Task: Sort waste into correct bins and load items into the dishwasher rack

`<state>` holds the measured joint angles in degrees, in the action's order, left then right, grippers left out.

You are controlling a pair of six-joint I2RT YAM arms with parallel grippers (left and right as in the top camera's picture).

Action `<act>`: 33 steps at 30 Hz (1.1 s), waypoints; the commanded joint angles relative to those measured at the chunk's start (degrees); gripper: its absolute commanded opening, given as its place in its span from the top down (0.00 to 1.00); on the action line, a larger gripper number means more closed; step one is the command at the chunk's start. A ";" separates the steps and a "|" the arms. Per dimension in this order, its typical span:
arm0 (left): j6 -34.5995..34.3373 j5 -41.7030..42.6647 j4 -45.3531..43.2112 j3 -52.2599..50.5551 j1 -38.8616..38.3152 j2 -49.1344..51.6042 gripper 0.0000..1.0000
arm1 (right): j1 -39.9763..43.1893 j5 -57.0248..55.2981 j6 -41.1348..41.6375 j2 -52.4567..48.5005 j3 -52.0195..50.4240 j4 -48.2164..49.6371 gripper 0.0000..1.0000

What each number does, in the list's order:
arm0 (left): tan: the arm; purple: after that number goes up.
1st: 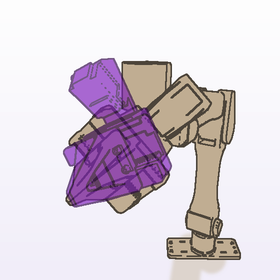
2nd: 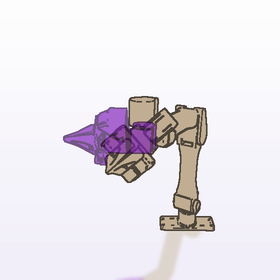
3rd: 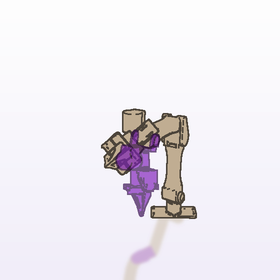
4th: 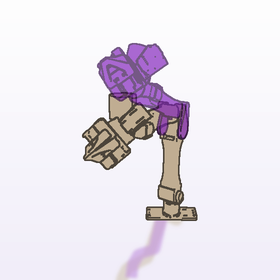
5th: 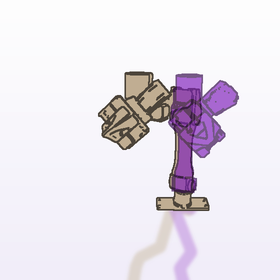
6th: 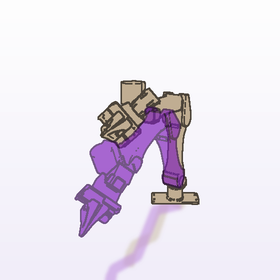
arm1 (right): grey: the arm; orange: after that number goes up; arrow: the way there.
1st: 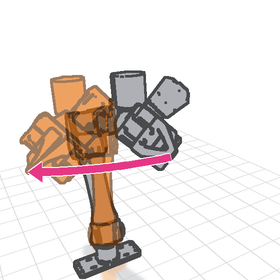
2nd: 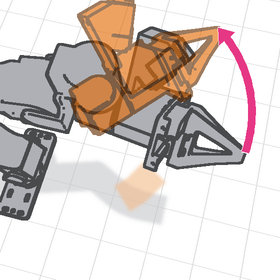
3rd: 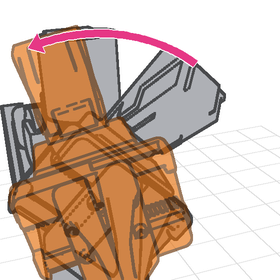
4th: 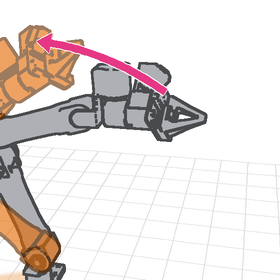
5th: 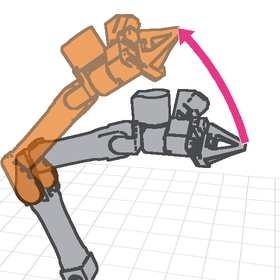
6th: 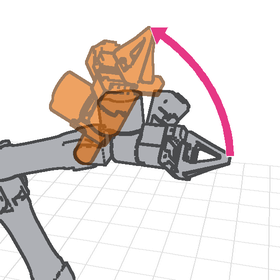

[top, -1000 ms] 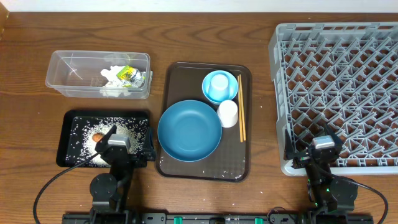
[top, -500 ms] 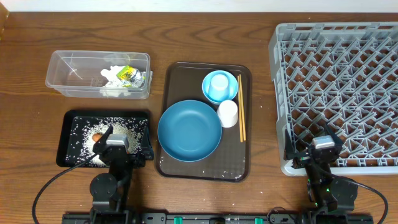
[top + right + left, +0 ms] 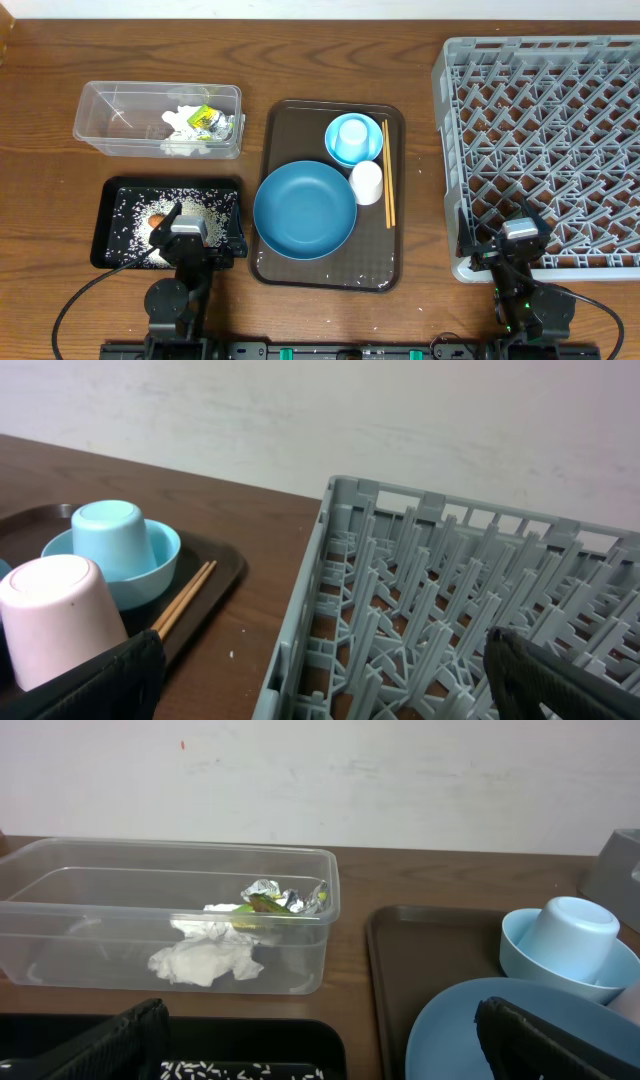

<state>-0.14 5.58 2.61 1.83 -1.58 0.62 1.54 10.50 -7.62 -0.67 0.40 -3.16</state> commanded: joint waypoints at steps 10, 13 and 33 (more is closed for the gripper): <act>0.55 -0.48 0.92 -1.60 0.33 -0.33 0.01 | 0.68 29.18 15.30 0.35 -0.07 14.93 0.01; 0.55 -0.48 0.92 -1.60 0.33 -0.33 0.01 | 0.68 35.56 20.00 0.35 -0.09 20.87 0.01; 0.55 -0.48 0.94 -1.60 0.33 -0.33 0.01 | 0.68 18.27 39.63 -4.59 12.63 26.77 0.01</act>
<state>-0.12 5.54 2.63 1.83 -1.58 0.62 1.54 31.24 34.06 -2.70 6.76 26.35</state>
